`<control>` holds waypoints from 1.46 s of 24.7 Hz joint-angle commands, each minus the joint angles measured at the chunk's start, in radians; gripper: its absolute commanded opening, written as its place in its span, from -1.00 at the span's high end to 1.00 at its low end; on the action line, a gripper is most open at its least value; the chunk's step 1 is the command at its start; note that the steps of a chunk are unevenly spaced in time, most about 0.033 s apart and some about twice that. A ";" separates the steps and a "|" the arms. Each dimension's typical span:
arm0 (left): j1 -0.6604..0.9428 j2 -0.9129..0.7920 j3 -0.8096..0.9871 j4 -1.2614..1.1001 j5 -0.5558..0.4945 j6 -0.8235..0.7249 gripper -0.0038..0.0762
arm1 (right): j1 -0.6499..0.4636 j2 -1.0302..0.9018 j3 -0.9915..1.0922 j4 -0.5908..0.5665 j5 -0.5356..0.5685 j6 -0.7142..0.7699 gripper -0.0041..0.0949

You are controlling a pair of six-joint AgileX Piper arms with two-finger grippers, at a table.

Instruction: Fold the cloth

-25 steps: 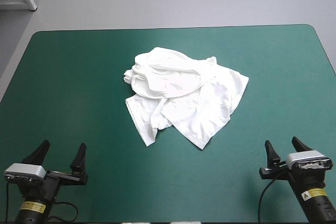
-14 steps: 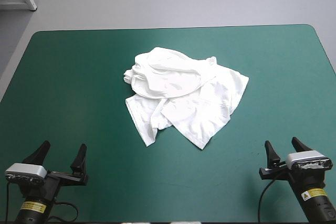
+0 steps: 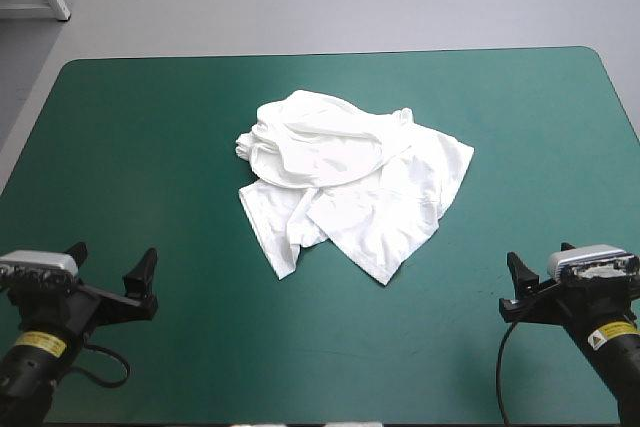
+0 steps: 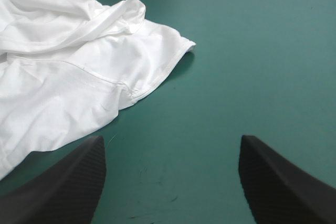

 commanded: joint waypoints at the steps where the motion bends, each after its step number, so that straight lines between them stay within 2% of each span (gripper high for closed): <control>1: -0.007 0.197 -0.208 -0.032 0.074 0.012 -0.63 | 0.004 0.130 -0.159 -0.026 0.070 0.009 -0.44; 3: -0.007 0.328 -0.324 -0.077 0.129 0.093 -0.62 | 0.004 0.212 -0.226 -0.026 0.101 0.014 -0.44; 5: -0.007 0.451 -0.396 -0.176 0.139 0.176 -0.62 | 0.004 0.265 -0.271 -0.026 0.103 0.032 -0.44; 8: -0.007 0.591 -0.429 -0.293 0.111 0.278 -0.62 | 0.004 0.321 -0.308 -0.026 0.106 0.040 -0.44; 16: -0.011 0.931 -0.437 -0.435 0.009 0.411 -0.62 | 0.004 0.409 -0.361 -0.026 0.108 0.044 -0.44; 21: -0.085 1.072 -0.440 -0.479 -0.154 0.516 -0.62 | 0.004 0.422 -0.361 -0.030 0.099 0.044 -0.44; 28: -0.178 1.230 -0.440 -0.485 -0.394 0.552 -0.62 | 0.004 0.426 -0.361 -0.034 0.113 0.044 -0.44; 32: -0.178 1.298 -0.443 -0.488 -0.442 0.560 -0.62 | 0.004 0.426 -0.361 -0.032 0.118 0.044 -0.44; 34: -0.178 1.315 -0.450 -0.501 -0.437 0.549 -0.52 | 0.004 0.426 -0.361 -0.038 0.099 0.049 -0.44; 36: -0.178 1.315 -0.450 -0.538 -0.437 0.549 -0.19 | 0.004 0.435 -0.361 -0.041 0.057 0.049 -0.44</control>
